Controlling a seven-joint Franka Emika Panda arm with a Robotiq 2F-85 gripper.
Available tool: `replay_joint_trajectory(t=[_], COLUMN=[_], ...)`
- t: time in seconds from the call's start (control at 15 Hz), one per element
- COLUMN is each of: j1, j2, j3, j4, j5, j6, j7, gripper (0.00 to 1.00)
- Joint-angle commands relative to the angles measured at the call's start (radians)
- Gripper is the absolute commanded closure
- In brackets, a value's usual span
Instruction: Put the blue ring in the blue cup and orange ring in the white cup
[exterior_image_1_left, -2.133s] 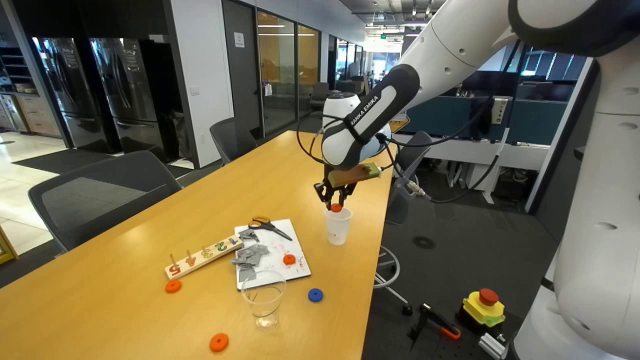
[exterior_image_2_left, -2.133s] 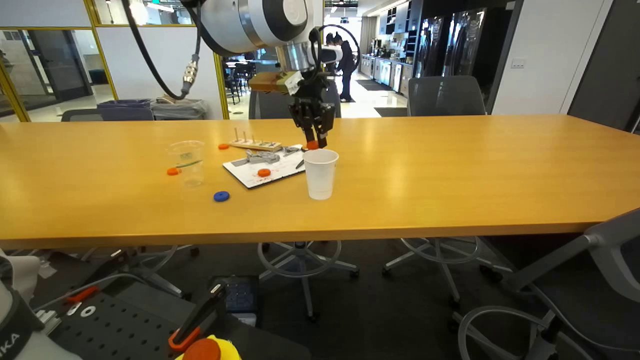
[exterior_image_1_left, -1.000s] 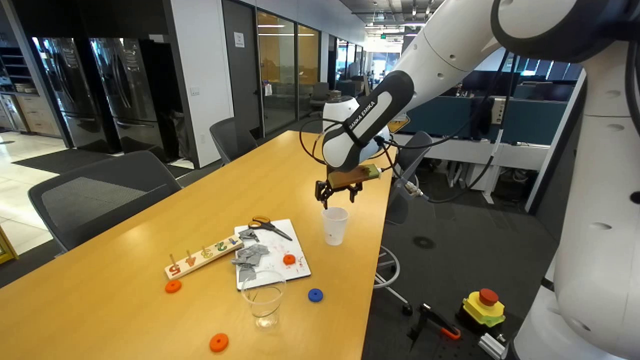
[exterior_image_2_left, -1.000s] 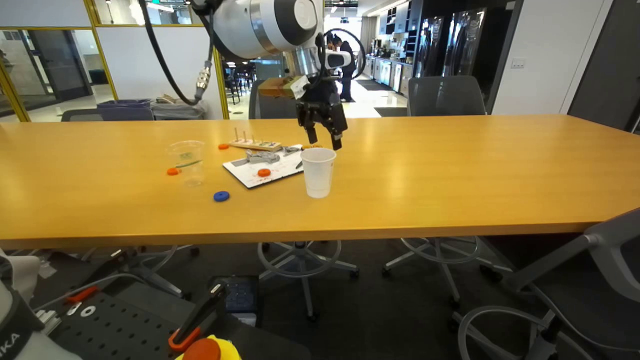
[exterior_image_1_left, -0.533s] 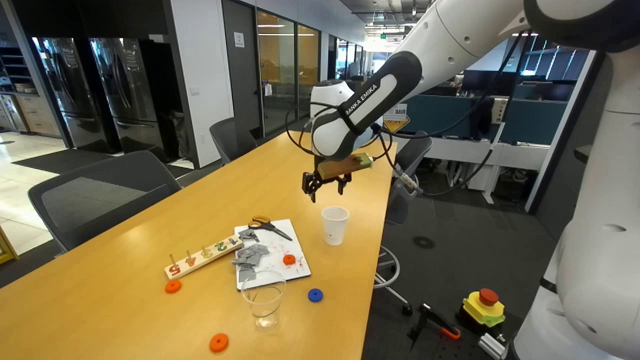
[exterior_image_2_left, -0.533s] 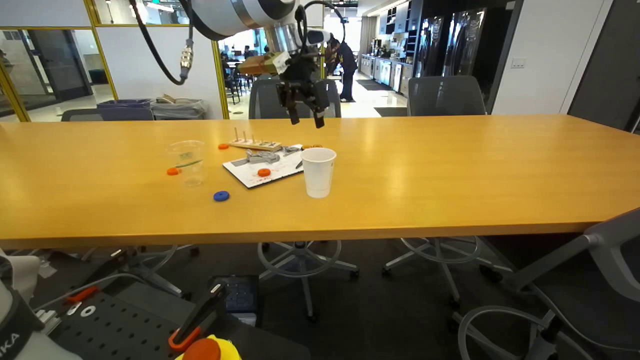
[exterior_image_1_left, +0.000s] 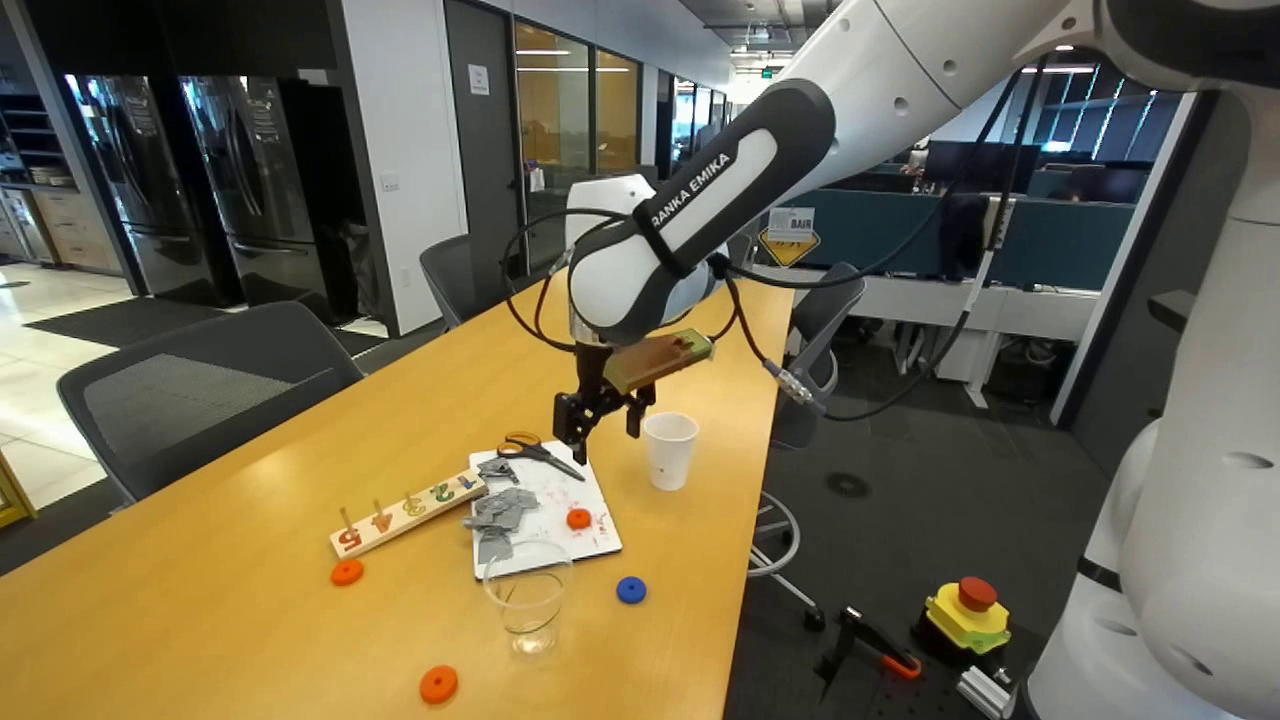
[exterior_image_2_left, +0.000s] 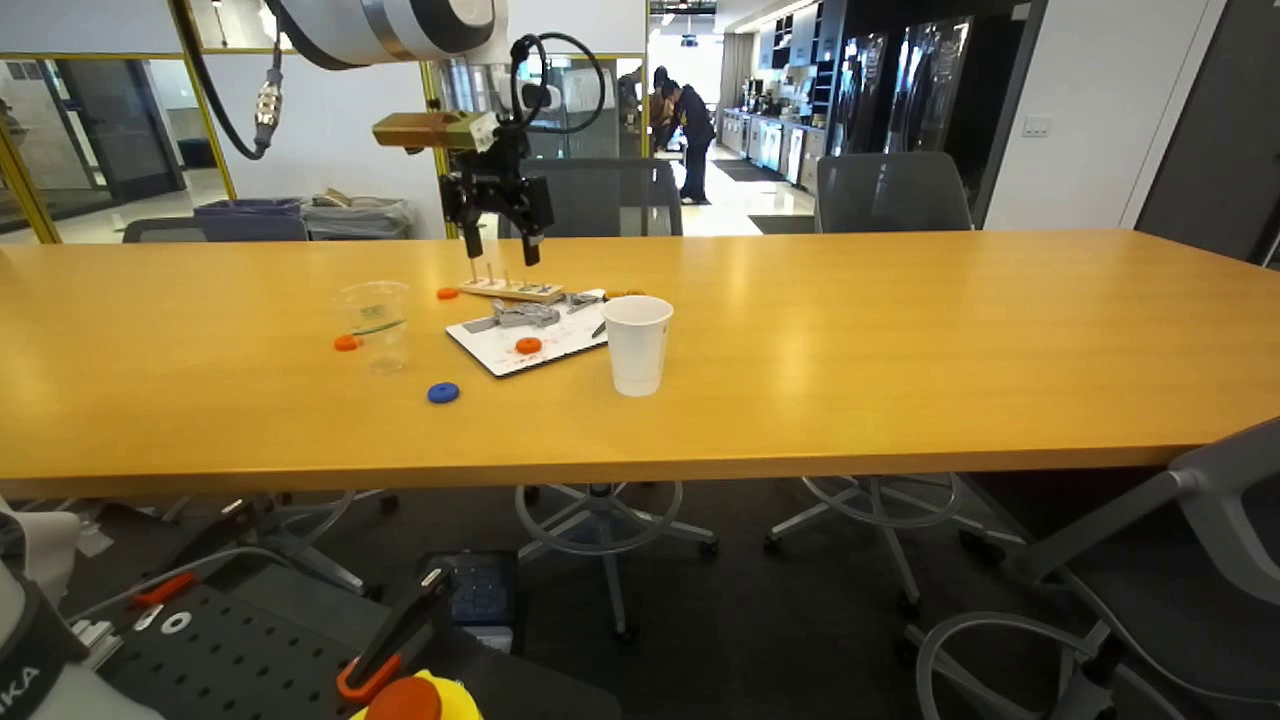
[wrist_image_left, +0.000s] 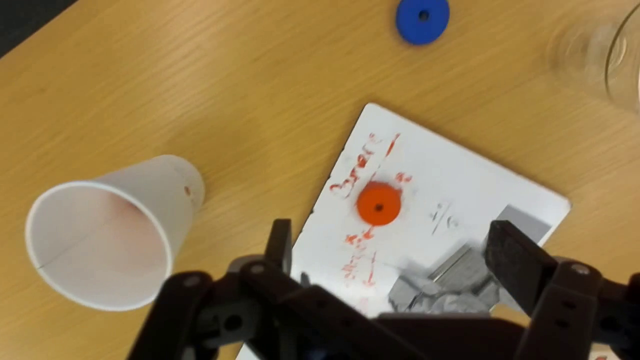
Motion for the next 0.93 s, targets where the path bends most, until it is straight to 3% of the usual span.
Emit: replay_joint_trajectory(t=[0.0, 0.4, 0.87], j1=[0.012, 0.023, 0.027], j2=[-0.033, -0.039, -0.009], j3=[0.019, 0.026, 0.034], j4=[-0.094, -0.248, -0.307], j5=[0.001, -0.035, -0.017], j6=[0.030, 0.169, 0.313], j7=[-0.059, -0.062, -0.110], gripper=[0.00, 0.00, 0.00])
